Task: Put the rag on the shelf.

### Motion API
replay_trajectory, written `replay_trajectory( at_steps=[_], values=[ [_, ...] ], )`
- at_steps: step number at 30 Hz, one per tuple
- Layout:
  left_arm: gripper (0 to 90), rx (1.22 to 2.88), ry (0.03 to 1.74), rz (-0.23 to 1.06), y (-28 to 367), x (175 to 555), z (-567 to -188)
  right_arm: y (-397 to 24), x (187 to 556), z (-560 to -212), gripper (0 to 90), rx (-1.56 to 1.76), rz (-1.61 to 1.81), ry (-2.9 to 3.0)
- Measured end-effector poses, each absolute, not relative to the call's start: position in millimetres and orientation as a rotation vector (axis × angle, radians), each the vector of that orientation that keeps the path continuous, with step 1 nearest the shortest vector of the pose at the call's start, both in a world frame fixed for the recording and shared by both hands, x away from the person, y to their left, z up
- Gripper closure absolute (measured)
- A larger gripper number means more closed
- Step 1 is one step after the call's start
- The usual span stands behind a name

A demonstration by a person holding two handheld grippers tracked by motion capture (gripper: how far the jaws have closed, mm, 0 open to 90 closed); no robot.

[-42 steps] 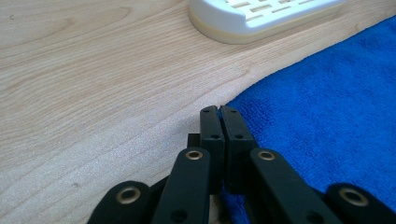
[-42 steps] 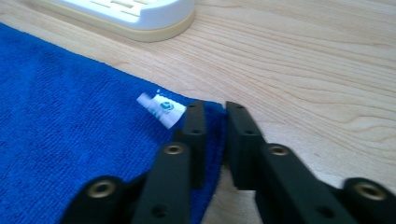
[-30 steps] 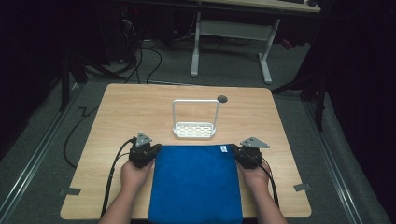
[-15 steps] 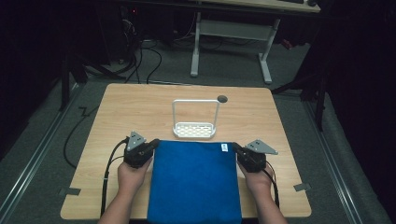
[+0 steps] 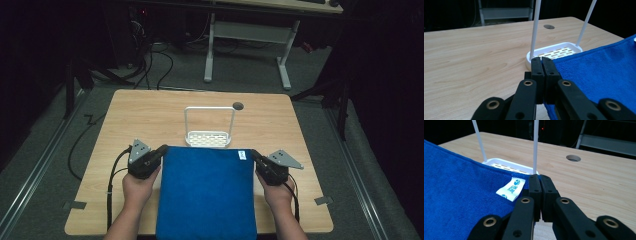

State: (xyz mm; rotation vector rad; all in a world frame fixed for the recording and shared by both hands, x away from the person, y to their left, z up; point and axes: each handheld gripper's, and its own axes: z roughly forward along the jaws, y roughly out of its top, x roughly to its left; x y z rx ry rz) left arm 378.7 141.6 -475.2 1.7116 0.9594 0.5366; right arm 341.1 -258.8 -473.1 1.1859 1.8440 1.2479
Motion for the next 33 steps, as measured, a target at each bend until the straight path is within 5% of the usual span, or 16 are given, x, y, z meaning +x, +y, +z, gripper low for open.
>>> replay_trajectory(
  at_steps=[33],
  values=[
    [89.3,1.542,0.746,0.741,129.3,364.3,-370.4,-261.2,321.8,-370.2,89.0,0.965,1.418,1.608]
  ],
)
